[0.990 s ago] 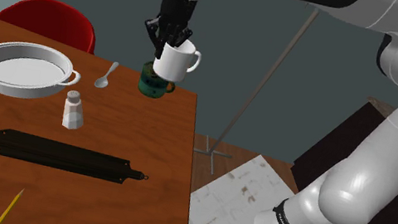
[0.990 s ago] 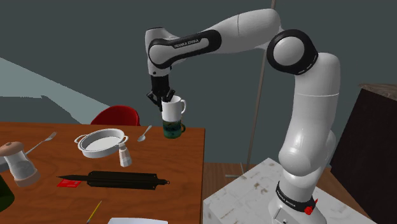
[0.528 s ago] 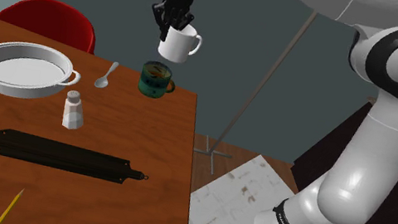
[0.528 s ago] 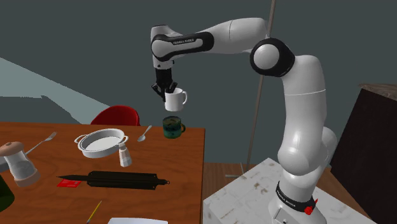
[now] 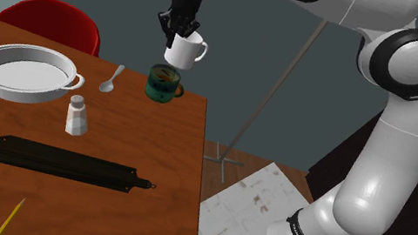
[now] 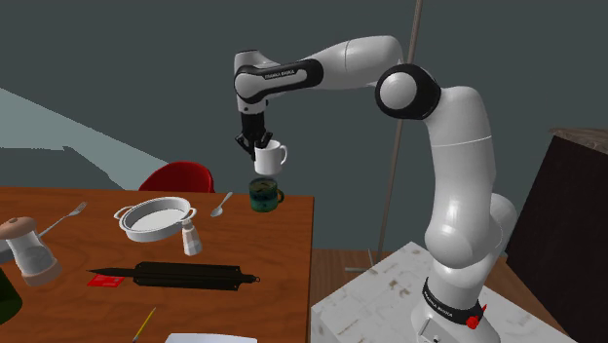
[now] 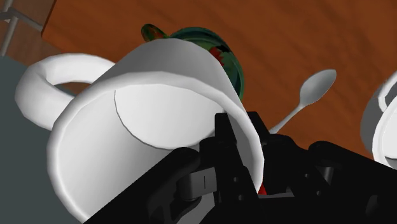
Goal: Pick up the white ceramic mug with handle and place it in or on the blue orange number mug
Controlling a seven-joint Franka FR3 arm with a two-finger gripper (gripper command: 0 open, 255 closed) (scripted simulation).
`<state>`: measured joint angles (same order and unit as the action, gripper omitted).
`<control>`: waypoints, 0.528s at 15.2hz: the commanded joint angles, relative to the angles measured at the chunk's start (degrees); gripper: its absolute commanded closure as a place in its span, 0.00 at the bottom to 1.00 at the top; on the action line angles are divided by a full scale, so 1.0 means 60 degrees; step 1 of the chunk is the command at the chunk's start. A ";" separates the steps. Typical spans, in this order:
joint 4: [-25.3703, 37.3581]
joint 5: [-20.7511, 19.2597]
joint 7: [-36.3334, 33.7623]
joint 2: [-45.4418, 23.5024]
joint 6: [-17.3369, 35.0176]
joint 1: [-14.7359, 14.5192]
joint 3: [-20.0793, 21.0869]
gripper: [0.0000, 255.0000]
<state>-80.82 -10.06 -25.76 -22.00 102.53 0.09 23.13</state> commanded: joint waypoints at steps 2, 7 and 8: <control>-0.0373 -0.0008 -0.0020 0.0012 0.0368 0.0035 -0.0010 1.00; -0.0934 -0.0052 -0.0071 -0.0047 0.0980 0.0069 -0.0037 1.00; -0.1037 -0.0064 -0.0083 -0.0066 0.1099 0.0073 -0.0043 1.00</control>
<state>-86.60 -10.31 -26.18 -22.12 108.37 0.54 22.93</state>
